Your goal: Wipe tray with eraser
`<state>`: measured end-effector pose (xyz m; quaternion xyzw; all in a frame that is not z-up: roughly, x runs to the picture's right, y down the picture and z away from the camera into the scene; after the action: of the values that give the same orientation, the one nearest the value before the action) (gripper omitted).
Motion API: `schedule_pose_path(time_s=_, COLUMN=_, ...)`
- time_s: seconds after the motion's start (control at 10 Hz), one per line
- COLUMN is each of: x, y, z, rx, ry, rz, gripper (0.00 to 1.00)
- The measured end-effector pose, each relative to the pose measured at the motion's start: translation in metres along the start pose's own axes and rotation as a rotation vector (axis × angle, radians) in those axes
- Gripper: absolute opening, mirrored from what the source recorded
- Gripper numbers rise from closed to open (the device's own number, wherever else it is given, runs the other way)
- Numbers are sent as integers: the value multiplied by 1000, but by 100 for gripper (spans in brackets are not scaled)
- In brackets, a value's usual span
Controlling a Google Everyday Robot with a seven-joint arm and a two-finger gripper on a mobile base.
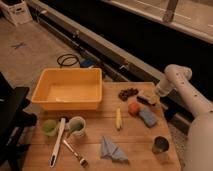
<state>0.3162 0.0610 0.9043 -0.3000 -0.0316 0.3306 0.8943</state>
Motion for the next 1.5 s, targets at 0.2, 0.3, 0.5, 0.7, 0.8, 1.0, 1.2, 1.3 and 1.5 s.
schedule_pose_path(time_s=0.2, x=-26, y=8, z=-36, rx=28, ry=-49, rz=-61, gripper=0)
schedule_pose_path(time_s=0.3, x=-37, y=13, z=-49, rx=34, ry=-69, rz=-88, gripper=0)
schedule_pose_path(time_s=0.5, x=-81, y=40, z=-70, rx=36, ry=-128, rz=-183, gripper=0)
schedule_pose_path(time_s=0.7, x=-121, y=70, z=-78, rx=20, ry=-169, rz=-272, gripper=0)
schedule_pose_path(time_s=0.8, x=-145, y=91, z=-78, rx=-1, ry=-187, rz=-331, gripper=0)
schedule_pose_path(time_s=1.0, x=-180, y=134, z=-75, rx=-33, ry=-196, rz=-468, gripper=0)
schedule_pose_path(time_s=1.2, x=-194, y=157, z=-76, rx=-37, ry=-192, rz=-546, gripper=0)
schedule_pose_path(time_s=1.3, x=-195, y=158, z=-76, rx=-37, ry=-192, rz=-549, gripper=0)
schedule_pose_path(time_s=1.5, x=-193, y=157, z=-77, rx=-36, ry=-192, rz=-546, gripper=0)
